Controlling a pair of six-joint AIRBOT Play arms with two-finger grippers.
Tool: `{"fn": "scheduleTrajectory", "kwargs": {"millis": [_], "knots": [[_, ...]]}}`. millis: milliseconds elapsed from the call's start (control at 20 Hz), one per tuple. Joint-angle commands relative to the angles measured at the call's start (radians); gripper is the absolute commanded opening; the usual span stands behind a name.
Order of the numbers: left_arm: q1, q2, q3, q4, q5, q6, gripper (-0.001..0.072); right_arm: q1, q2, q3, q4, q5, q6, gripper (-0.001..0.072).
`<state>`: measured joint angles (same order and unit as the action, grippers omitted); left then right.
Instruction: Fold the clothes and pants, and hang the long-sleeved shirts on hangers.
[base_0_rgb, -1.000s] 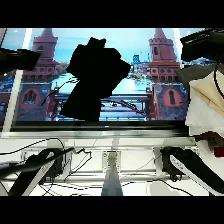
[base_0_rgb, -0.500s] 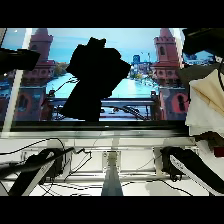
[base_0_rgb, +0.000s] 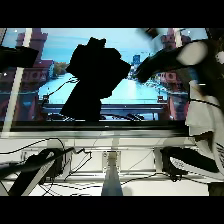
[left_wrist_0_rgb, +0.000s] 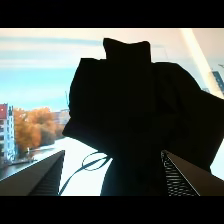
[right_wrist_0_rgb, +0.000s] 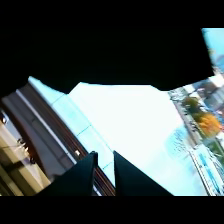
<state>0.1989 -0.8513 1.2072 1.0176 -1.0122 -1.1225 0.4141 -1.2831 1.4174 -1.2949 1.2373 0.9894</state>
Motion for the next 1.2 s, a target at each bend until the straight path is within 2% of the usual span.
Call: {"fn": "scheduleTrajectory", "kwargs": {"millis": [0,50,100,250,450,550,700,750,800,900,950,1000,1050,1100,1150], "knots": [[0.000,-0.001,0.000,0.000,0.024,0.003,0.0712,0.185,-0.195,-0.055,-0.003,-0.013,-0.360,0.0273],[0.000,-0.001,0.000,0.000,0.024,0.003,0.0711,0.234,-0.243,-0.056,-0.010,-0.061,-0.438,0.0392],[0.000,-0.001,0.000,0.000,0.024,0.003,0.0711,0.280,-0.287,-0.056,-0.033,-0.124,-0.491,0.0439],[0.000,-0.001,0.000,0.000,0.024,0.003,0.0711,0.366,-0.373,-0.056,-0.106,-0.268,-0.512,0.0455],[0.000,-0.001,0.000,0.000,0.024,0.003,0.0712,0.375,-0.422,-0.056,-0.113,-0.403,-0.509,0.0456],[0.000,-0.001,0.000,0.000,0.024,0.003,0.0711,0.370,-0.441,-0.055,-0.112,-0.487,-0.509,0.0533],[0.000,-0.001,0.000,-0.001,0.024,0.003,0.0711,0.370,-0.467,-0.056,-0.120,-0.549,-0.507,0.0528],[0.000,-0.001,0.000,-0.002,0.024,0.002,0.0711,0.365,-0.477,-0.055,-0.124,-0.559,-0.504,0.0516],[0.000,-0.001,0.000,-0.012,0.024,0.003,0.0711,0.361,-0.486,-0.055,-0.129,-0.574,-0.503,0.0443],[0.000,-0.001,0.000,-0.046,0.024,0.003,0.0711,0.360,-0.490,-0.054,-0.150,-0.616,-0.502,0.0164],[0.000,-0.001,0.000,-0.053,0.024,0.003,0.0711,0.360,-0.489,-0.047,-0.160,-0.623,-0.502,0.0081],[0.000,-0.002,0.000,-0.052,0.025,0.003,0.0710,0.358,-0.488,-0.032,-0.166,-0.621,-0.500,0.0015],[0.000,-0.003,0.000,-0.052,0.025,0.003,0.0680,0.352,-0.484,-0.014,-0.175,-0.620,-0.484,0.0016],[0.000,-0.007,0.000,-0.051,0.024,0.003,0.0519,0.340,-0.476,0.013,-0.188,-0.619,-0.436,0.0016],[0.000,-0.012,0.000,-0.048,0.023,0.003,0.0329,0.324,-0.463,0.042,-0.204,-0.619,-0.387,0.0016]]}}
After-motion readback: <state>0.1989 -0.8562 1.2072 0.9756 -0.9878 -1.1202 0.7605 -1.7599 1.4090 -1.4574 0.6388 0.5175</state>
